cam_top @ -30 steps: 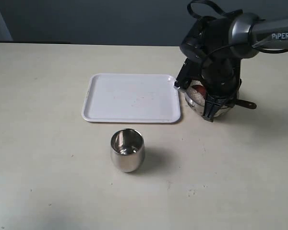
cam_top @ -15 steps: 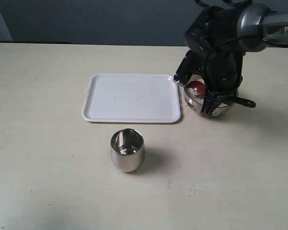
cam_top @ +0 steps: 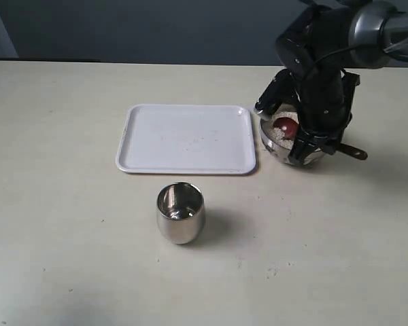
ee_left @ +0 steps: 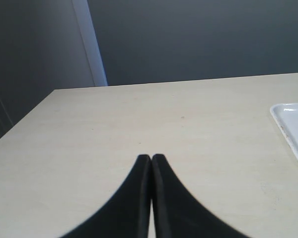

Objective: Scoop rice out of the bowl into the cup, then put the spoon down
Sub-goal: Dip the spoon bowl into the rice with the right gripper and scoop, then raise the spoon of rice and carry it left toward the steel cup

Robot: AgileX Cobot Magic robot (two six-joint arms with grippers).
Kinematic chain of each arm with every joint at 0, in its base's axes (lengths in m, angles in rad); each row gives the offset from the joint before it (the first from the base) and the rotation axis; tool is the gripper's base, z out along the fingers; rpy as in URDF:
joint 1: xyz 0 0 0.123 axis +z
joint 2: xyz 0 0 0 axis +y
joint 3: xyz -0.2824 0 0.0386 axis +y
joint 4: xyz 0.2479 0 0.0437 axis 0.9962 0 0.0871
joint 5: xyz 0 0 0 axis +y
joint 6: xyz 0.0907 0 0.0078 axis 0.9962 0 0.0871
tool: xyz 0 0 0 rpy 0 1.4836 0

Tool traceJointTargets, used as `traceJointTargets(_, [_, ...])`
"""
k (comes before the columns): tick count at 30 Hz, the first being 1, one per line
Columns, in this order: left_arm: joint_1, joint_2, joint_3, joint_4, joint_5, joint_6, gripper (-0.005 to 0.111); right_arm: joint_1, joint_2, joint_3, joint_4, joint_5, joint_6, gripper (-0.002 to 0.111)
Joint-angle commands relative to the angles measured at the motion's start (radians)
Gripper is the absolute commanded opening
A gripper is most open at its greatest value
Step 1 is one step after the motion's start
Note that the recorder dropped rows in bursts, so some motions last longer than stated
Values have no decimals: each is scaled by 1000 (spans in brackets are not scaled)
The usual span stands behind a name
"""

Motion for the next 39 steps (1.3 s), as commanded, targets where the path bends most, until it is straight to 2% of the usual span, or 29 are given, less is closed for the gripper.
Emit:
traceJointTargets(1, [-6, -4, -3, 0, -9, -5, 0, -29, -11, -2, 56, -17, -5, -1])
traceJointTargets(19, [-6, -4, -3, 0, -9, -5, 0, -48, -59, -2, 112, -39, -5, -1])
traceJointTargets(26, [-6, -4, -3, 0, -9, -5, 0, -117, -62, -2, 266, -61, -7, -1])
traceJointTargets(39, [-6, -4, -3, 0, -9, -5, 0, -129, -116, -2, 278, -59, -12, -1])
